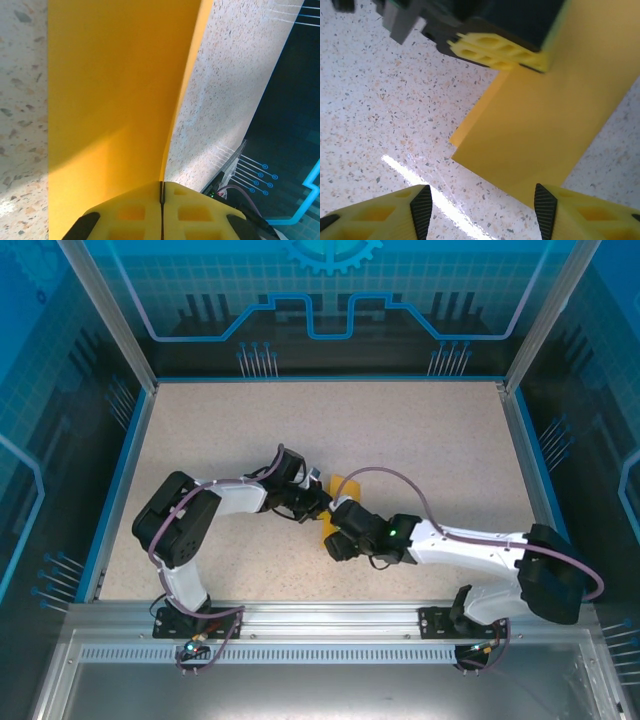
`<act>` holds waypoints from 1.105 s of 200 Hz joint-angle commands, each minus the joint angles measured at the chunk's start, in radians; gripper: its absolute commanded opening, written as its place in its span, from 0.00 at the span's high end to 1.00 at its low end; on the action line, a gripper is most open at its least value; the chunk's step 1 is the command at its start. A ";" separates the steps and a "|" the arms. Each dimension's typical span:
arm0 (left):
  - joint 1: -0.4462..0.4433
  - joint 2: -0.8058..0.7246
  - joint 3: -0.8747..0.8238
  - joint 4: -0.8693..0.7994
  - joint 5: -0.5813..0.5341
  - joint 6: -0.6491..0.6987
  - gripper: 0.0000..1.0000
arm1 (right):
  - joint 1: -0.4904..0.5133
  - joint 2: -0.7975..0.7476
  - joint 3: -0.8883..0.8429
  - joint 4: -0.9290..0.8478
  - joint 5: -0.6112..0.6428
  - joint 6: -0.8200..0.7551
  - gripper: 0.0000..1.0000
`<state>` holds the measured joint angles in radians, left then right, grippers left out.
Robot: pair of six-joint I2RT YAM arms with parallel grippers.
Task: Fold a paper plane with a square sheet of paper (pick it up from the middle)
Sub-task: Fold the triangle a second time at the center of the table.
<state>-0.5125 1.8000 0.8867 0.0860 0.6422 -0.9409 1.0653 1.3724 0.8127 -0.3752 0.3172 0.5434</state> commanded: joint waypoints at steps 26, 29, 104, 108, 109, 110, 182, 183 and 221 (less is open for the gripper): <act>0.002 0.003 0.029 -0.045 -0.006 0.012 0.93 | 0.065 0.128 0.125 -0.063 0.148 -0.063 0.38; 0.002 0.003 0.029 -0.046 -0.003 0.012 0.93 | 0.067 0.135 0.130 -0.066 0.150 -0.062 0.38; 0.002 -0.001 0.023 -0.049 -0.003 0.016 0.93 | 0.117 0.244 0.208 -0.167 0.257 -0.047 0.49; 0.002 -0.001 0.024 -0.049 -0.002 0.016 0.93 | 0.119 0.250 0.211 -0.172 0.260 -0.047 0.49; 0.002 -0.001 0.025 -0.049 -0.002 0.017 0.93 | 0.119 0.251 0.212 -0.173 0.261 -0.048 0.49; 0.002 -0.001 0.025 -0.049 -0.002 0.016 0.93 | 0.120 0.252 0.213 -0.174 0.261 -0.047 0.48; 0.002 -0.001 0.023 -0.051 -0.002 0.018 0.93 | 0.134 0.273 0.232 -0.200 0.292 -0.039 0.65; 0.002 -0.001 0.023 -0.052 -0.003 0.018 0.93 | 0.134 0.272 0.232 -0.200 0.291 -0.039 0.66; 0.002 -0.008 0.025 -0.061 -0.013 0.021 0.87 | 0.122 0.275 0.227 -0.202 0.276 -0.040 0.82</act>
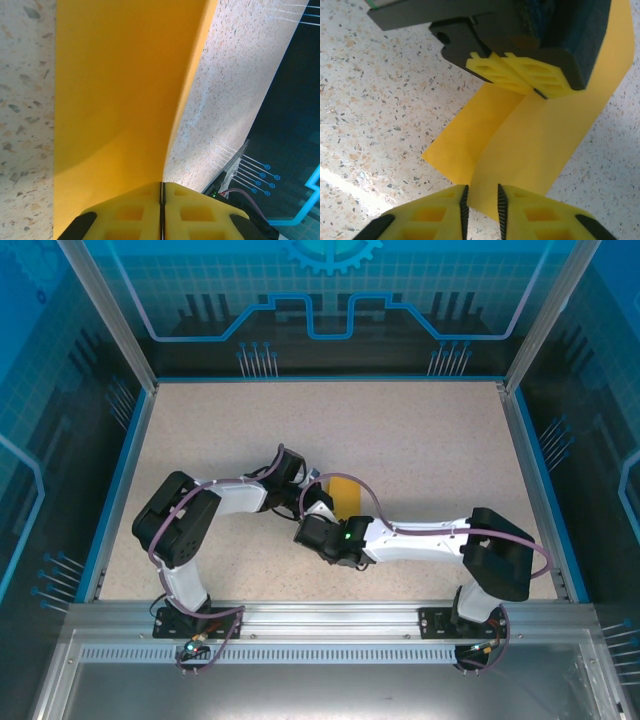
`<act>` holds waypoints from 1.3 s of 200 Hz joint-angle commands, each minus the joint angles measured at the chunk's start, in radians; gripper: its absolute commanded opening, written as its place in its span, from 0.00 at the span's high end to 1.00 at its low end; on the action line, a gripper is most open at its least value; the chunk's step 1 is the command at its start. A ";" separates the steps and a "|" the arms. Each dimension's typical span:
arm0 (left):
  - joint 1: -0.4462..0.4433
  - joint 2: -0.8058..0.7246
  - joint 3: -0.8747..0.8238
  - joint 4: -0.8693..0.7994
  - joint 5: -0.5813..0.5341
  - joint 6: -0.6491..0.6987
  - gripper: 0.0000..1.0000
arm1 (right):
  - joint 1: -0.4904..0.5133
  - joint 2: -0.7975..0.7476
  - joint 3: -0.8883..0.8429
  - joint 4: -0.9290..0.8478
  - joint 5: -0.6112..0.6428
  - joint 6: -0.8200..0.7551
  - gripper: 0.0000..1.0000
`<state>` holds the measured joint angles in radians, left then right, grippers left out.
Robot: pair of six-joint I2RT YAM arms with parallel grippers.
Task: Fold a paper plane with a square sheet of paper (pick it up from the middle)
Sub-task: Fold the triangle a second time at the center of the table.
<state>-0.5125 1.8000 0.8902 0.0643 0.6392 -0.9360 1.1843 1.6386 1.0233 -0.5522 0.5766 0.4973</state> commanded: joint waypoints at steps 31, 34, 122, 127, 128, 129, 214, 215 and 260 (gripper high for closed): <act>0.002 -0.020 0.024 -0.064 -0.027 0.028 0.85 | -0.021 -0.014 0.000 -0.019 0.004 -0.002 0.89; 0.003 -0.020 0.024 -0.065 -0.029 0.029 0.84 | -0.024 -0.020 -0.004 -0.013 -0.003 -0.007 0.89; 0.002 -0.164 -0.007 -0.173 -0.273 0.029 0.49 | -0.274 -0.202 -0.208 0.251 -0.484 -0.065 0.96; 0.002 -0.171 -0.005 -0.182 -0.282 0.033 0.47 | -0.294 -0.206 -0.216 0.264 -0.510 -0.065 0.96; 0.002 -0.172 -0.005 -0.184 -0.283 0.033 0.46 | -0.298 -0.207 -0.219 0.265 -0.516 -0.065 0.96; 0.002 -0.173 -0.005 -0.185 -0.285 0.034 0.46 | -0.302 -0.208 -0.221 0.269 -0.523 -0.065 0.96; -0.007 -0.222 -0.015 -0.173 -0.247 0.113 0.46 | -0.528 -0.176 -0.289 0.360 -0.787 -0.086 0.97; -0.008 -0.222 -0.015 -0.173 -0.247 0.114 0.46 | -0.529 -0.175 -0.288 0.356 -0.786 -0.087 0.97; -0.068 -0.186 0.027 -0.185 -0.236 0.168 0.52 | -0.571 -0.127 -0.246 0.291 -0.763 -0.136 0.96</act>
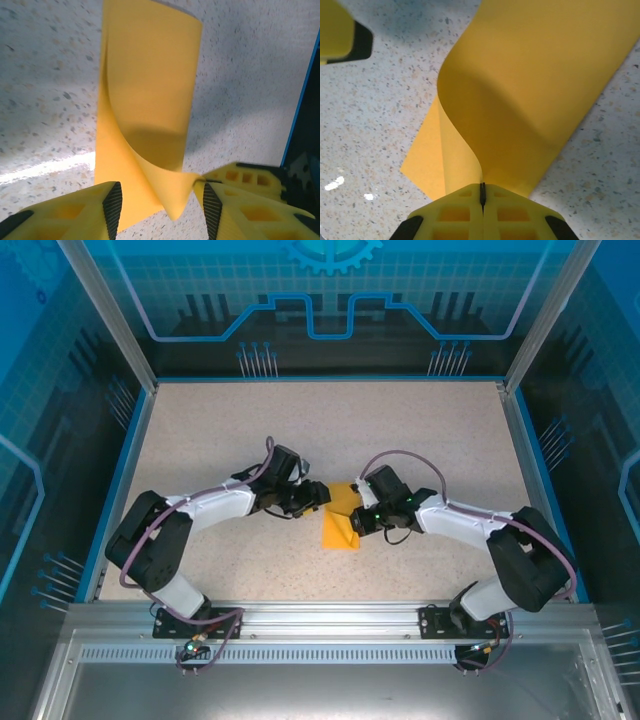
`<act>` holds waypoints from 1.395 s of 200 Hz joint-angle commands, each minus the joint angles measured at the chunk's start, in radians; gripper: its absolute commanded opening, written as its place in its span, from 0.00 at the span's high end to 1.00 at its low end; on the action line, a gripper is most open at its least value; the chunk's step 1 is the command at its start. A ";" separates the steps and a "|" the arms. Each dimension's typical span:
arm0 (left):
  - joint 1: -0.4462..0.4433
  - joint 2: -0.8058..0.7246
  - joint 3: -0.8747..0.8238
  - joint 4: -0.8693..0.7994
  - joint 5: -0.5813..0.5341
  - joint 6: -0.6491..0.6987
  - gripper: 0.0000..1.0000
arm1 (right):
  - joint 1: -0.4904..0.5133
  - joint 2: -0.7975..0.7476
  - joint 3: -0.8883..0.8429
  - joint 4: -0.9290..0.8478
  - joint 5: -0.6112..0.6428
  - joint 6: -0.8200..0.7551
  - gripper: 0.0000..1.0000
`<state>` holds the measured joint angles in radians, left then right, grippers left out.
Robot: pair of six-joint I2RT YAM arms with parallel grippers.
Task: Fold a paper plane with a square sheet of paper (pick it up from the middle)
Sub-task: Fold the triangle a second time at the center of the table.
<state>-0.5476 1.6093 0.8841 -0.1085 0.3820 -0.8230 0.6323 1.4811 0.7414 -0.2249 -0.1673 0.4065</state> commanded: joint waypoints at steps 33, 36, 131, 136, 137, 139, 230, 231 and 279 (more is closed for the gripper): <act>-0.058 0.030 0.026 0.023 0.015 0.048 0.54 | -0.026 0.055 0.068 -0.072 0.028 -0.072 0.96; -0.060 0.033 0.027 0.025 0.016 0.050 0.54 | -0.024 0.058 0.071 -0.074 0.030 -0.073 0.96; -0.110 0.038 -0.036 0.099 -0.069 0.023 0.47 | -0.046 0.132 0.133 -0.118 0.046 -0.158 0.95; -0.110 0.038 -0.038 0.101 -0.070 0.020 0.47 | -0.049 0.134 0.132 -0.114 0.043 -0.161 0.95; -0.110 0.038 -0.038 0.103 -0.071 0.020 0.47 | -0.048 0.134 0.133 -0.113 0.042 -0.162 0.95; -0.111 0.038 -0.040 0.103 -0.071 0.020 0.47 | -0.050 0.134 0.132 -0.111 0.039 -0.162 0.95; -0.116 0.049 -0.054 0.121 -0.077 -0.006 0.69 | -0.064 0.162 0.132 -0.097 0.016 -0.176 0.94; -0.116 0.049 -0.054 0.120 -0.077 -0.006 0.69 | -0.065 0.161 0.132 -0.097 0.016 -0.176 0.94; -0.118 0.059 -0.048 0.124 -0.070 -0.012 0.79 | -0.071 0.166 0.133 -0.094 0.006 -0.179 0.94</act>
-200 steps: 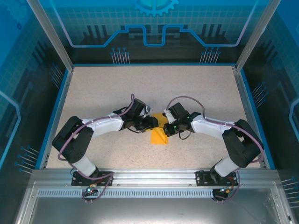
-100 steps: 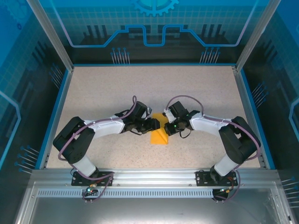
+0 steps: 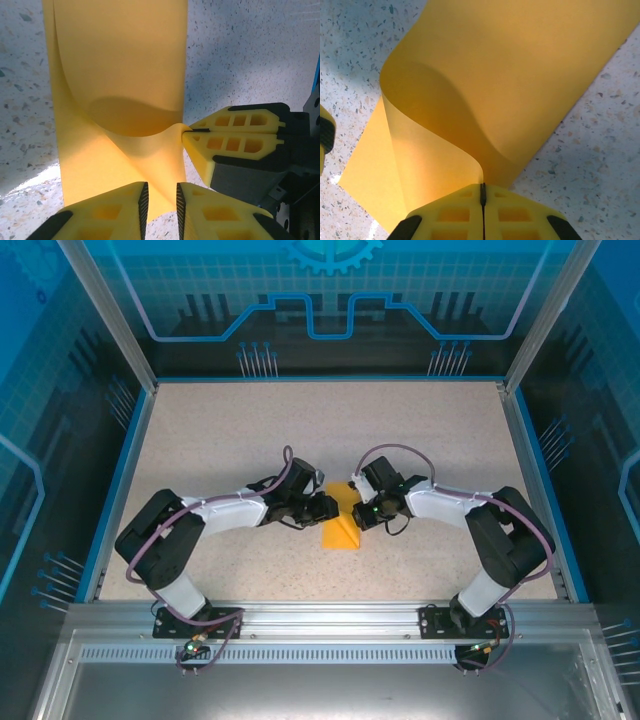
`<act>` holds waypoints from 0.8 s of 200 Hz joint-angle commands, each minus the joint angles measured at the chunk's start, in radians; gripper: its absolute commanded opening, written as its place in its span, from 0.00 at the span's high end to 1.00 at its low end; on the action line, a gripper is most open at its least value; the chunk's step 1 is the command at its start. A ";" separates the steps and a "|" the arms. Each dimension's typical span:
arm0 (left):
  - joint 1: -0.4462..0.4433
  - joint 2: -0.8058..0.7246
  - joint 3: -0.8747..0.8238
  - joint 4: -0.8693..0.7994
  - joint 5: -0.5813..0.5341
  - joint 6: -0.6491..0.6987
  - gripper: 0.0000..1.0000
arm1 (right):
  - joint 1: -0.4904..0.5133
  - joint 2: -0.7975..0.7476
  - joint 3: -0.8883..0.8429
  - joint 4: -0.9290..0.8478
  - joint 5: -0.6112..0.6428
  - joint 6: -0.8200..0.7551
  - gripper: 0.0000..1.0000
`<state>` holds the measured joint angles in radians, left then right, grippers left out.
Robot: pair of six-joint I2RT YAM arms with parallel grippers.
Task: Fold a paper plane with a square sheet of paper (pick it up from the middle)
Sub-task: Fold the triangle a second time at the center of the table.
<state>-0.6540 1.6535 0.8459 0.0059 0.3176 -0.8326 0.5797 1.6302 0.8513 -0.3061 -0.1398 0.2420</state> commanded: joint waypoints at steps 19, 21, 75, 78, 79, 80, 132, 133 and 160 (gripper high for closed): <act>-0.012 0.020 -0.006 0.016 0.005 -0.004 0.82 | -0.019 0.022 0.022 -0.007 -0.028 -0.014 0.94; -0.012 0.020 -0.005 0.015 0.006 -0.005 0.82 | -0.020 0.023 0.022 -0.007 -0.029 -0.013 0.94; -0.011 0.020 -0.004 0.013 0.008 -0.012 0.86 | -0.022 0.041 0.051 0.007 -0.056 -0.010 0.93; -0.012 0.020 -0.004 0.013 0.008 -0.012 0.86 | -0.021 0.042 0.051 0.007 -0.055 -0.010 0.93; -0.012 0.020 -0.003 0.013 0.008 -0.012 0.86 | -0.021 0.042 0.051 0.007 -0.055 -0.010 0.93; -0.011 0.020 -0.004 0.013 0.008 -0.011 0.86 | -0.022 0.042 0.051 0.008 -0.055 -0.010 0.93; -0.012 0.025 0.004 0.000 0.011 -0.008 0.88 | -0.024 0.057 0.059 -0.012 -0.033 -0.013 0.93; -0.011 0.024 0.004 0.000 0.011 -0.008 0.88 | -0.023 0.057 0.058 -0.013 -0.032 -0.013 0.93; -0.012 0.019 0.011 -0.007 0.014 -0.004 0.89 | -0.023 0.031 0.047 -0.023 -0.026 -0.007 0.93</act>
<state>-0.6575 1.6691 0.8459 0.0055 0.3180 -0.8391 0.5751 1.6764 0.8886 -0.3058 -0.1673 0.2420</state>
